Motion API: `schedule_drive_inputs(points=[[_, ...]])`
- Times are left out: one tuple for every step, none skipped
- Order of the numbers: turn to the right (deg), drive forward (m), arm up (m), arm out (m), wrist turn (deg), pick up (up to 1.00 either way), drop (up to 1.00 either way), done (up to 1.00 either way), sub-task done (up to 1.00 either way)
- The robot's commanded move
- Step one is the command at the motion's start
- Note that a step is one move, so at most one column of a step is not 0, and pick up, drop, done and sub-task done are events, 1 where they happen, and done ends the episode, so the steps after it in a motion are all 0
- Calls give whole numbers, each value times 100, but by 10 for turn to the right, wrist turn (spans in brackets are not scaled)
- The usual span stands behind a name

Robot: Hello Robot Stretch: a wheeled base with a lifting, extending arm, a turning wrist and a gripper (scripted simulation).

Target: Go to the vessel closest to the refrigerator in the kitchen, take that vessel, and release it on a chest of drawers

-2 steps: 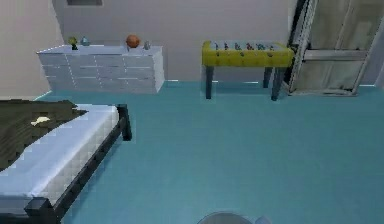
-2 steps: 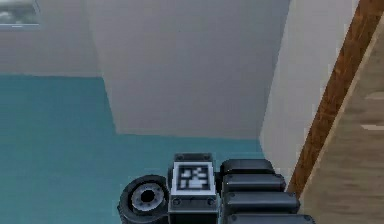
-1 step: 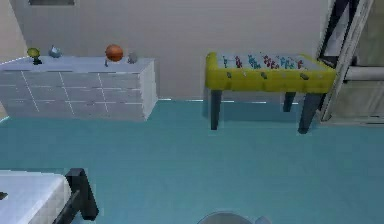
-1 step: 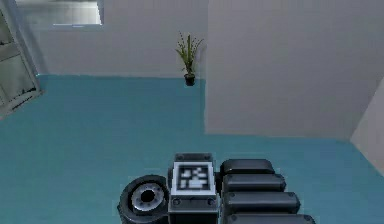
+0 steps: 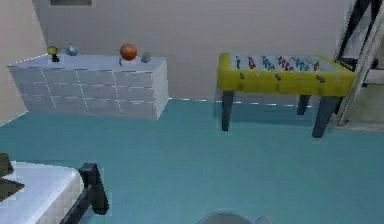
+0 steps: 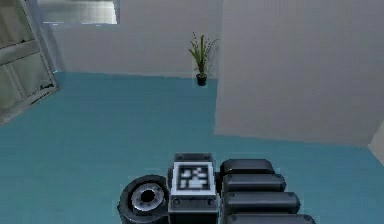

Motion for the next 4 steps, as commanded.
schedule_drive_inputs(points=[[0,100,0,0,0,0,0,0,0],[0,50,0,0,0,0,0,0,0],[-450,0,0,0,0,0,0,0,0],[-90,0,0,0,0,0,0,0,0]])
